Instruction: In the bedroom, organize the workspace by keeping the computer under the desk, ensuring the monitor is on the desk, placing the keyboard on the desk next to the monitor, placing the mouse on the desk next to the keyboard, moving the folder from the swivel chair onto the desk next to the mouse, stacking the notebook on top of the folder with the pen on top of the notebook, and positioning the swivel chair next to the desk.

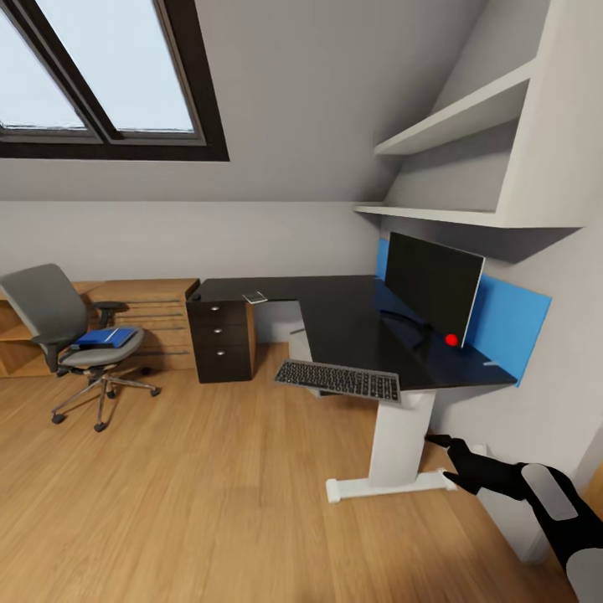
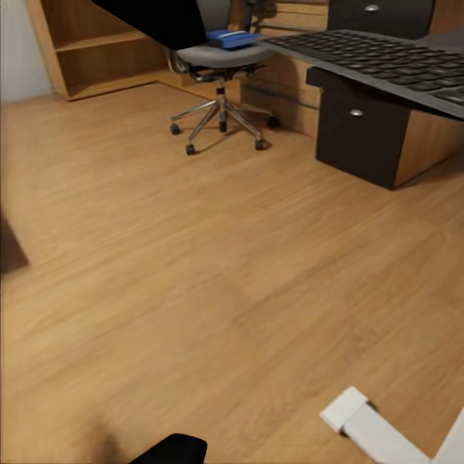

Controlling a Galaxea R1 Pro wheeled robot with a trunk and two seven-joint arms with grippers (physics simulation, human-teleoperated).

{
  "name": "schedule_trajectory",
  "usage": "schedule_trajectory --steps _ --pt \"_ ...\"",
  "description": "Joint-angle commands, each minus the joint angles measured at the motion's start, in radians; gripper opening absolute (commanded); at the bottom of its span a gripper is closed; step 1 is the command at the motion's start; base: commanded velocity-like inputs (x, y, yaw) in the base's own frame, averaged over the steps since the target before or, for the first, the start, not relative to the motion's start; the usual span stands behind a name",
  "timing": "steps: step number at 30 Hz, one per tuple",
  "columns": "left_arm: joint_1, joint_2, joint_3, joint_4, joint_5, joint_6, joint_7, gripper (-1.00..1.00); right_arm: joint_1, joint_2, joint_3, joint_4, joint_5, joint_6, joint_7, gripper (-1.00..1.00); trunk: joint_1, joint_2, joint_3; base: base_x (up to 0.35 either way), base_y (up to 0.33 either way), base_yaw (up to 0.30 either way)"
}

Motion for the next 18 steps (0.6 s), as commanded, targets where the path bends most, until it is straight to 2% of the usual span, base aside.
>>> schedule_trajectory --steps 1,18 --pt "-0.001 0.0 -0.009 0.0 0.009 -0.004 0.004 1.0 -0.001 0.0 -0.004 0.0 0.01 0.009 0.01 1.0 0.0 -0.001 -0.001 0.284 0.0 0.0" --pt "-0.001 0.0 -0.009 0.0 0.009 -0.003 0.004 1.0 -0.001 0.0 -0.005 0.001 0.015 0.009 0.038 1.0 0.0 -0.001 -0.001 0.311 0.0 0.0"
